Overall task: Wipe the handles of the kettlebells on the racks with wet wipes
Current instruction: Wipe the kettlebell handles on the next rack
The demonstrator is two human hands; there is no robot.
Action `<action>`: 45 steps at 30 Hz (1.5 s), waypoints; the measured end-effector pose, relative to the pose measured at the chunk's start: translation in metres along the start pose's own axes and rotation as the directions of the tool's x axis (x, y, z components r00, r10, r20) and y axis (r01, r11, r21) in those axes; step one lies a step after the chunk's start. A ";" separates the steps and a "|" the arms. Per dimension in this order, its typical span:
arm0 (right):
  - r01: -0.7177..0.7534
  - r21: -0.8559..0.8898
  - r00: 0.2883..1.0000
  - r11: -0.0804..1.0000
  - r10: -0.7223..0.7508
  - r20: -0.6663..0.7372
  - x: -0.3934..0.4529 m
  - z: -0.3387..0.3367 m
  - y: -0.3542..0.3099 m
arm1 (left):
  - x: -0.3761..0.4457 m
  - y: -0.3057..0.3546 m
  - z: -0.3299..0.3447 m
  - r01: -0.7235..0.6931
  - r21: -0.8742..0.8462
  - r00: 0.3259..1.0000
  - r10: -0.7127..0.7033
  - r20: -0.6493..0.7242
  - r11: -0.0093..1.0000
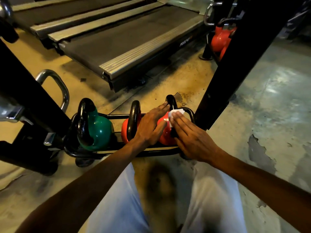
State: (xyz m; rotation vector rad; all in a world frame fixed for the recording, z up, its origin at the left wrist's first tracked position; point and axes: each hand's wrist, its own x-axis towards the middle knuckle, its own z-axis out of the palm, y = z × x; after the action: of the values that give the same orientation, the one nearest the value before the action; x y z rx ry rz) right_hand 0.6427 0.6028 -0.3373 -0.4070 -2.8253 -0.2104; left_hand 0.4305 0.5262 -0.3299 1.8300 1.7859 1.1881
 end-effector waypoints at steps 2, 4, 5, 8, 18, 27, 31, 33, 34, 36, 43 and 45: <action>-0.187 0.287 0.981 0.939 0.194 0.005 0.005 -0.003 -0.014 | -0.001 0.000 0.005 -0.049 -0.025 0.999 0.049 0.001 0.998; -0.347 0.559 0.917 0.753 0.396 0.036 0.014 -0.003 -0.022 | 0.000 0.001 0.008 -0.103 -0.028 0.995 0.103 0.015 0.994; -0.433 0.655 0.854 0.620 0.515 0.077 0.021 -0.002 -0.025 | 0.001 0.000 0.010 -0.120 -0.025 0.993 0.120 0.017 0.992; -0.518 0.849 0.589 0.106 0.764 0.264 0.043 0.005 -0.022 | 0.001 -0.002 0.017 -0.098 -0.038 0.995 0.099 0.013 0.994; -0.624 0.780 0.372 -0.051 0.858 0.353 0.016 -0.013 -0.024 | 0.001 0.066 0.036 0.245 0.059 0.966 -0.239 -0.094 0.968; -0.685 0.706 0.092 -0.181 0.939 0.331 -0.044 -0.144 -0.028 | 0.022 0.207 0.024 0.147 0.140 0.982 -0.162 0.096 0.979; -0.732 0.658 0.007 -0.178 0.963 0.269 -0.087 -0.227 -0.023 | 0.034 0.297 0.011 0.087 0.098 0.976 -0.105 0.192 0.991; -0.768 0.619 -0.036 -0.163 0.977 0.212 -0.105 -0.263 -0.024 | 0.032 0.329 0.005 0.080 0.093 0.968 -0.099 0.229 0.992; -0.793 0.588 -0.061 -0.159 0.981 0.183 -0.112 -0.283 -0.024 | 0.030 0.340 0.003 0.116 0.102 0.954 -0.139 0.265 0.988; -0.827 0.536 -0.104 -0.170 0.983 0.151 -0.125 -0.322 -0.028 | 0.027 0.363 -0.001 0.167 0.166 0.914 -0.216 0.344 0.972; -0.931 0.309 -0.192 -0.195 0.980 0.040 -0.166 -0.445 -0.038 | 0.039 0.469 -0.022 -0.059 0.319 0.828 -0.133 0.545 0.946; -0.950 0.246 -0.191 -0.191 0.981 0.024 -0.180 -0.477 -0.039 | 0.043 0.503 -0.030 -0.132 0.304 0.786 -0.087 0.612 0.944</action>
State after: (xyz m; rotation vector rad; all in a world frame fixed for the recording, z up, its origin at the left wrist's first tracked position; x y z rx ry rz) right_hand 0.9174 0.4335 0.0595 -2.2401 -1.3718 0.3675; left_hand 0.7389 0.4730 0.0676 2.0955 1.6170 0.2048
